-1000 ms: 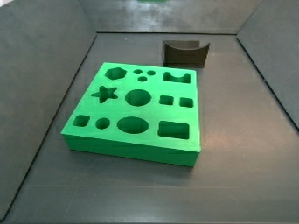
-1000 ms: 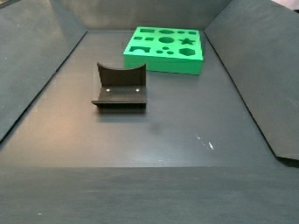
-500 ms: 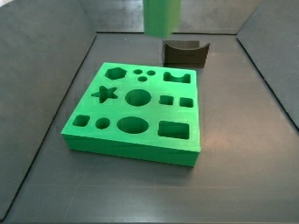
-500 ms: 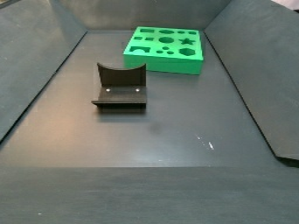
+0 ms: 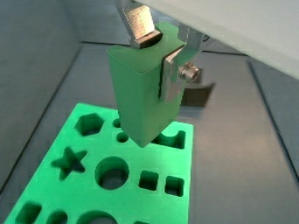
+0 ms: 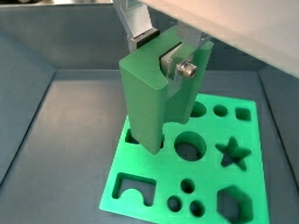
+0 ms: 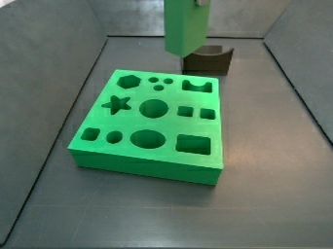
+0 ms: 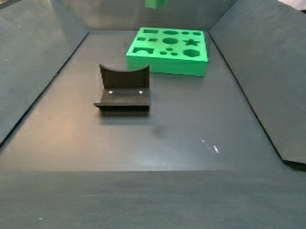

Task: Insert the arch object.

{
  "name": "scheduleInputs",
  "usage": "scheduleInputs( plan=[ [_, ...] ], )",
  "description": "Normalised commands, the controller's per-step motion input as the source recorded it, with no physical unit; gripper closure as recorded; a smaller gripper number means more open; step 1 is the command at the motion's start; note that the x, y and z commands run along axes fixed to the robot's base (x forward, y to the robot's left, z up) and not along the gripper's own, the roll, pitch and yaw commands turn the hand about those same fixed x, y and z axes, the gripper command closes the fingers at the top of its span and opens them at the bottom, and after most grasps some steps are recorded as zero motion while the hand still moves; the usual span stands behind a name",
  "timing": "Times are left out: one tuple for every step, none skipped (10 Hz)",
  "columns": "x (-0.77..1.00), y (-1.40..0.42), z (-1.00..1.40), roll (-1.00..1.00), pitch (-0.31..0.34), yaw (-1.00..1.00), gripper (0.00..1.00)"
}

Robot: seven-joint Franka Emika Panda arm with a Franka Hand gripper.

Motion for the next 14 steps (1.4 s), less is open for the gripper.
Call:
scheduleInputs(
  plan=[
    [0.05, 0.05, -0.15, 0.00, 0.000, -0.95, 1.00],
    [0.00, 0.00, -0.03, 0.00, -0.003, -1.00, 1.00],
    [0.00, 0.00, -0.05, 0.00, 0.000, -1.00, 1.00],
    [0.00, 0.00, -0.06, 0.00, 0.000, -1.00, 1.00],
    [0.00, 0.00, -0.13, 0.00, 0.000, -1.00, 1.00],
    [0.00, 0.00, -0.15, 0.01, 0.000, -1.00, 1.00],
    [0.00, 0.00, -0.12, 0.00, 0.000, -1.00, 1.00],
    [0.00, 0.00, -0.09, 0.00, 0.000, -1.00, 1.00],
    [0.00, 0.00, -0.11, 0.00, 0.000, -1.00, 1.00],
    [0.00, 0.00, -0.47, -0.03, -0.019, -1.00, 1.00],
    [-0.01, 0.00, -0.68, -0.06, -0.116, -0.98, 1.00],
    [0.00, 0.00, -0.49, -0.15, 0.036, -0.88, 1.00],
    [0.00, 0.00, -0.41, -0.28, 0.130, -0.72, 1.00],
    [0.00, 0.33, -0.44, -0.28, 0.177, -0.40, 1.00]
  ],
)
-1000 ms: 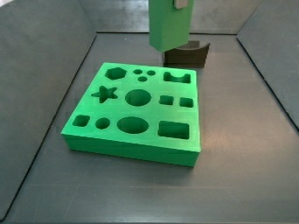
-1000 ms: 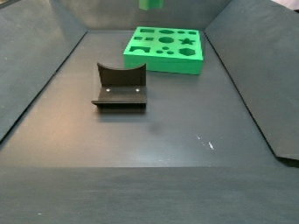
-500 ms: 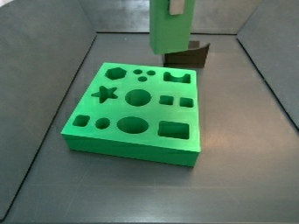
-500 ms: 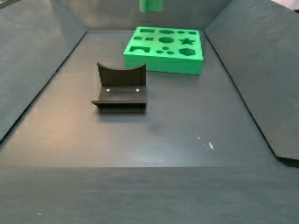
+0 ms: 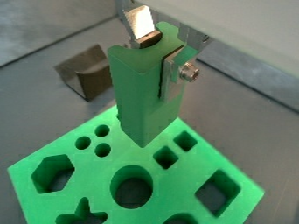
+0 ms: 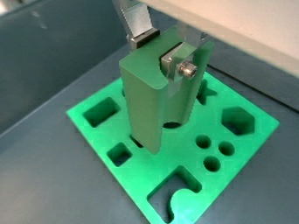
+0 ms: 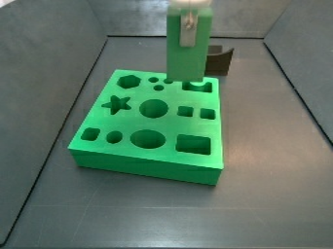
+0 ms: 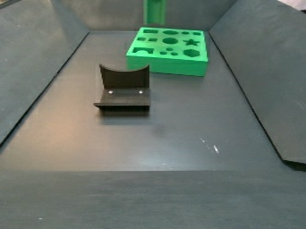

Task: Insert the arch object.

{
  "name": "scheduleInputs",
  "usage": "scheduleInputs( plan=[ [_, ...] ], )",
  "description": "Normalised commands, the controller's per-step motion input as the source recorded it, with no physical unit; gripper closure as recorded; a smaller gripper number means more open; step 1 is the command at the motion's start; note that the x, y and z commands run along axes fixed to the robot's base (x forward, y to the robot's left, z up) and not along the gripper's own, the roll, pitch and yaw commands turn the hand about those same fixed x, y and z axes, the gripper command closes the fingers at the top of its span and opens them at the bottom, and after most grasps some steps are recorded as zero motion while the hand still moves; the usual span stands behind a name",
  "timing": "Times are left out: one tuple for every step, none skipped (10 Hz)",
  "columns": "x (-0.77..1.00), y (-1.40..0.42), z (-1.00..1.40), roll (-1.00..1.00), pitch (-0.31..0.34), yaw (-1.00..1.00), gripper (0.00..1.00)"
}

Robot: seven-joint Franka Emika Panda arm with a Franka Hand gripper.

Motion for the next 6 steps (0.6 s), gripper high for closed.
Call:
scheduleInputs(
  plan=[
    [0.07, 0.63, -0.54, -0.20, 0.164, -0.17, 1.00],
    [0.00, 0.73, -0.60, -0.25, 0.051, 0.00, 1.00],
    [0.07, 0.63, -0.46, -0.24, 0.023, 0.00, 1.00],
    [0.28, 0.31, -0.25, -0.13, 0.099, 0.00, 1.00],
    [0.57, 0.00, -0.12, -0.02, 0.131, -0.15, 1.00],
    [0.66, 0.00, -0.04, -0.03, 0.147, -0.25, 1.00]
  ],
)
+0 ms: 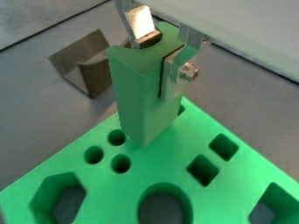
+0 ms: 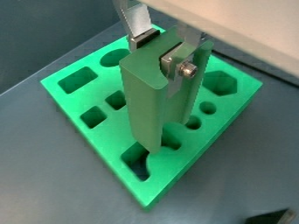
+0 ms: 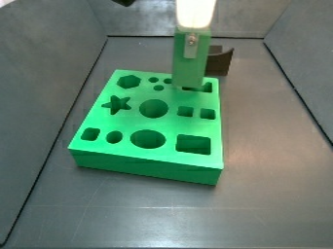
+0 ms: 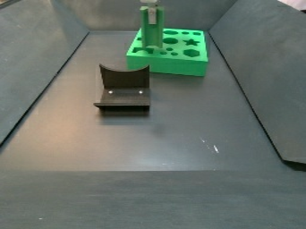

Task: Insert the arch object.

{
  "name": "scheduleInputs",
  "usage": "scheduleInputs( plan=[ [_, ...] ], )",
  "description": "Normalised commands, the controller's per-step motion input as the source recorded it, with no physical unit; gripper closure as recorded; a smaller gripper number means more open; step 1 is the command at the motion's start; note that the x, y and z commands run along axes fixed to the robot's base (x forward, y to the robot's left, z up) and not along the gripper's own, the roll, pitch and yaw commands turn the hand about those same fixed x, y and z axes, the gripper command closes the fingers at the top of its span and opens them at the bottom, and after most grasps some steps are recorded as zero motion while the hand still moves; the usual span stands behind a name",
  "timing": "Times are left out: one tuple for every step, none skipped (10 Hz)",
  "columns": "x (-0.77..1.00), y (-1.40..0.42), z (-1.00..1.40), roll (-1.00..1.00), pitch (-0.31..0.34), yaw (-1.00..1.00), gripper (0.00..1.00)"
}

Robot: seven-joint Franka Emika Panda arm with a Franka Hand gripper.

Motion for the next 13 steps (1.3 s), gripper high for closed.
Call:
scheduleInputs(
  plan=[
    [0.50, 0.00, -0.09, -0.04, 0.116, -0.27, 1.00],
    [0.31, 0.16, -0.14, -0.09, 0.090, -0.28, 1.00],
    [0.21, 0.28, -0.17, -0.16, 0.027, -0.28, 1.00],
    [0.26, 0.14, -0.22, -0.13, 0.014, -0.21, 1.00],
    [0.03, -0.03, -0.35, -0.12, 0.000, 0.00, 1.00],
    [0.13, -0.21, -0.36, -0.11, 0.000, 0.00, 1.00],
    [0.14, -0.23, -0.39, -0.04, 0.000, 0.00, 1.00],
    [0.00, -0.13, -0.28, 0.09, 0.036, 0.10, 1.00],
    [-0.03, 0.00, -0.17, 0.05, 0.000, 0.15, 1.00],
    [-0.09, 0.23, -0.13, 0.05, 0.007, 0.00, 1.00],
    [-0.30, 0.19, -0.07, 0.00, 0.000, 0.00, 1.00],
    [-0.35, 0.09, -0.05, 0.00, 0.000, 0.00, 1.00],
    [-0.17, 0.02, -0.09, 0.00, 0.000, 0.00, 1.00]
  ],
)
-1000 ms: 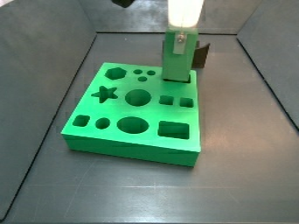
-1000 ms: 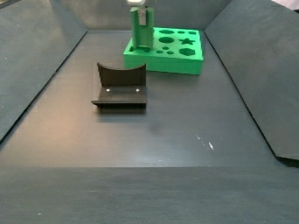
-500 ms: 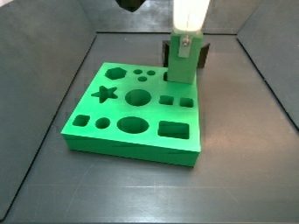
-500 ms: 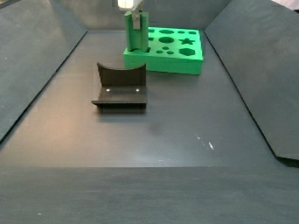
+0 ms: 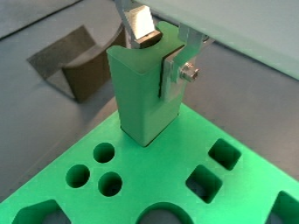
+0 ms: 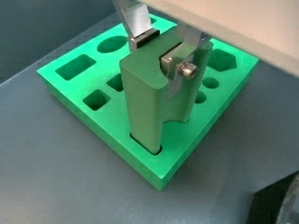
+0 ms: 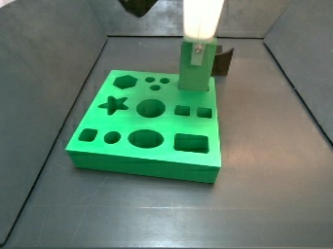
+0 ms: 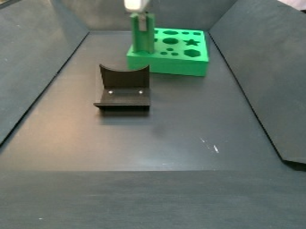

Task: Insert the arch object.

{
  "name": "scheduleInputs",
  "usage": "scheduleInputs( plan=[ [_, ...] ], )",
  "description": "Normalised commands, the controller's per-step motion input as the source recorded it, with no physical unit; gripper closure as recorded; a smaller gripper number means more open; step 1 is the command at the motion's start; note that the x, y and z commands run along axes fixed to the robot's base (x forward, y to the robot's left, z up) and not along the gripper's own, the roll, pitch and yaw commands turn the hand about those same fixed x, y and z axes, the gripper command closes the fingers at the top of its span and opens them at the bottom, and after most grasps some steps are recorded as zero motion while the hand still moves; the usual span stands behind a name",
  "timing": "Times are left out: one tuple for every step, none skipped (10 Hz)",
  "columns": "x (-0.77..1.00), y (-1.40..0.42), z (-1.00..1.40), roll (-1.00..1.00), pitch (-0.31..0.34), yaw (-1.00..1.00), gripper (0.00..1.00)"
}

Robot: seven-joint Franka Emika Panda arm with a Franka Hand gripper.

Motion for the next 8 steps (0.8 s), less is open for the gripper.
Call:
scheduleInputs(
  plan=[
    [0.06, -0.02, -0.27, 0.00, 0.000, 0.00, 1.00],
    [0.39, -0.02, -0.63, 0.04, 0.000, -0.02, 1.00],
    [0.30, -0.01, -1.00, 0.11, -0.050, -0.05, 1.00],
    [0.20, -0.01, -0.98, 0.15, -0.044, 0.00, 1.00],
    [0.03, -0.08, -0.87, 0.19, -0.094, 0.15, 1.00],
    [0.00, -0.01, -0.42, 0.03, -0.089, 0.10, 1.00],
    [0.00, 0.00, 0.00, -0.01, 0.000, 0.00, 1.00],
    [0.00, 0.00, 0.00, 0.00, 0.000, 0.00, 1.00]
  ],
)
